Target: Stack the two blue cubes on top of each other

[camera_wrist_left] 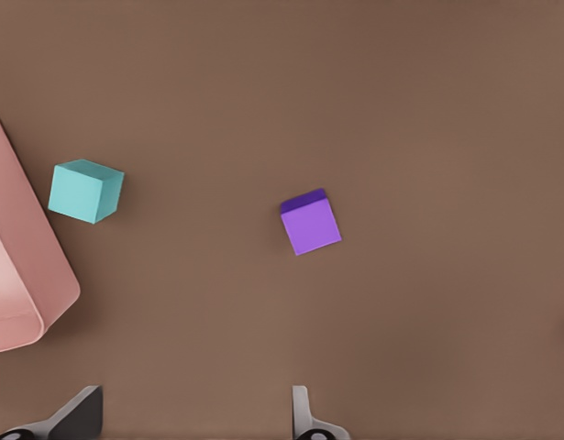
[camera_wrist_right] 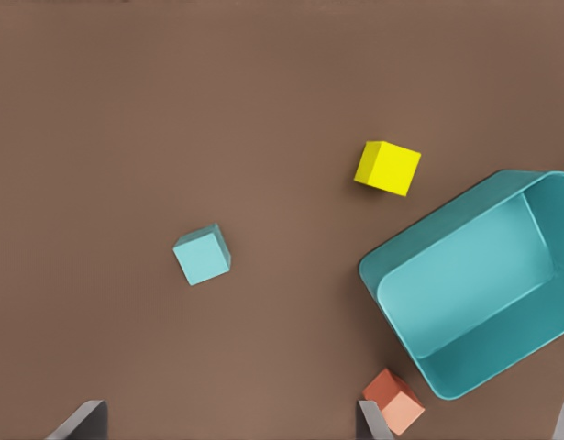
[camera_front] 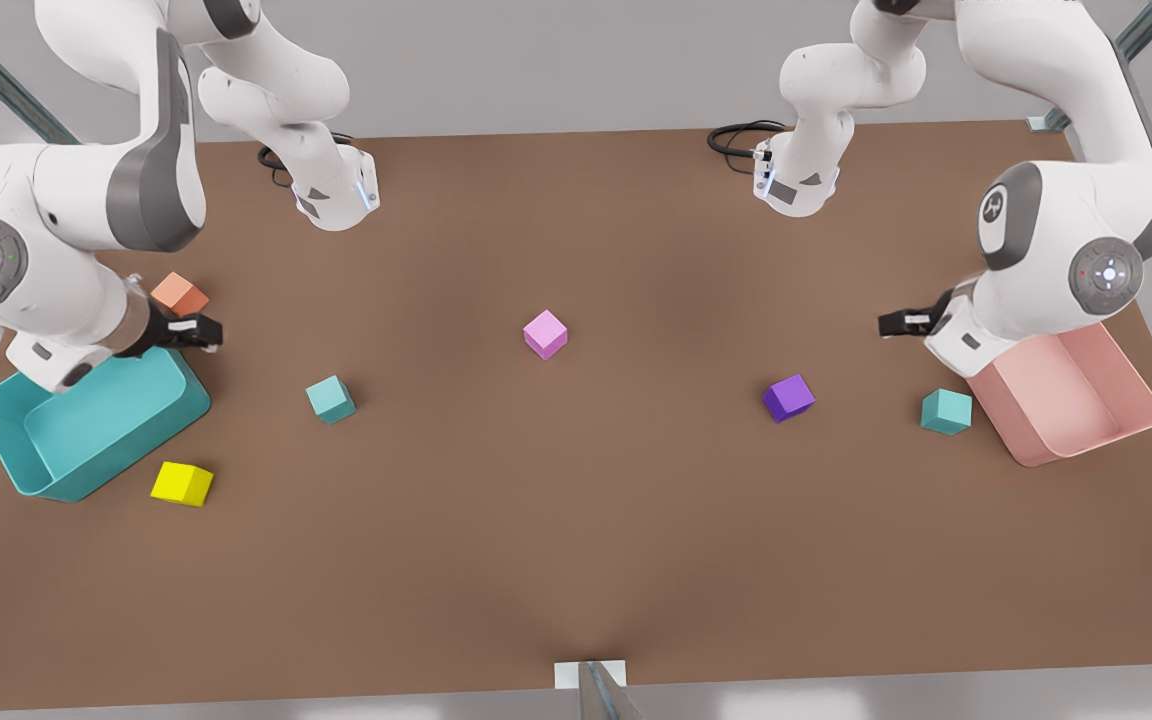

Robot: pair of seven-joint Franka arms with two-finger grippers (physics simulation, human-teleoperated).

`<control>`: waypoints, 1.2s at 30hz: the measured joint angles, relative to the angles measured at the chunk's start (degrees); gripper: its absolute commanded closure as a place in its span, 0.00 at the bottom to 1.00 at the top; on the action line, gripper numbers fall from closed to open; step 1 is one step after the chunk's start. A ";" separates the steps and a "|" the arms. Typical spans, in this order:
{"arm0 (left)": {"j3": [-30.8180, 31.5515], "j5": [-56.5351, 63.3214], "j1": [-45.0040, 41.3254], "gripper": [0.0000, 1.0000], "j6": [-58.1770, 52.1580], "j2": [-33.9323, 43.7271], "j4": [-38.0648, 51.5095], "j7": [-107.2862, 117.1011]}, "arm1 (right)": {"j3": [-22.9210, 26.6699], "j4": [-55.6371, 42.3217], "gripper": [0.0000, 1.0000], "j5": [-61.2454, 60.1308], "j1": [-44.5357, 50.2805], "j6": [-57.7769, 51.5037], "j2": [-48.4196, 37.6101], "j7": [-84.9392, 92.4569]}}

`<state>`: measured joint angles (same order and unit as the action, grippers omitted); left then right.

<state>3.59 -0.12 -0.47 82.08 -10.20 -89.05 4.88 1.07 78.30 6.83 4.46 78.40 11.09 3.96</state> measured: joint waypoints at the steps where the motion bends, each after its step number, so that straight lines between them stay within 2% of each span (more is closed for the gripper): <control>1: 0.00 0.02 0.01 0.00 0.15 -0.16 0.00 -0.10 | 0.00 0.09 0.00 0.22 -0.04 0.71 0.08 0.45; 5: 0.01 0.02 0.11 0.00 0.59 -0.31 0.00 -0.44 | 0.19 0.79 0.00 1.01 2.50 2.45 8.94 1.14; 9: 0.00 -0.05 0.38 0.00 0.82 -0.32 -0.05 -0.70 | 0.05 7.07 0.00 0.82 6.28 4.84 12.22 -3.14; 13: 0.07 -0.65 -0.16 0.00 0.95 -1.00 1.12 -0.82 | 0.29 19.38 0.00 -1.38 5.85 9.69 10.72 -10.01; 17: 0.09 -1.78 -0.19 0.00 1.06 -1.70 1.87 -0.96 | 1.10 27.56 0.00 -4.56 4.05 16.12 9.11 -17.50; 23: 0.09 -2.12 0.08 0.00 1.29 -2.71 1.54 -1.23 | 2.58 43.32 0.00 -6.44 3.67 38.09 3.64 -27.54; 29: 0.09 -2.12 0.16 0.00 1.33 -2.78 1.32 -1.41 | 2.61 47.18 0.00 -6.79 4.01 49.90 2.84 -39.52; 36: 0.09 -2.11 0.09 0.00 1.25 -2.72 0.64 -1.57 | 2.11 47.57 0.00 -6.79 4.76 50.08 2.81 -55.94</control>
<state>3.68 -2.23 -0.37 83.33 -12.92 -88.42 3.31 3.18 125.88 0.04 9.23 128.48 13.89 -51.98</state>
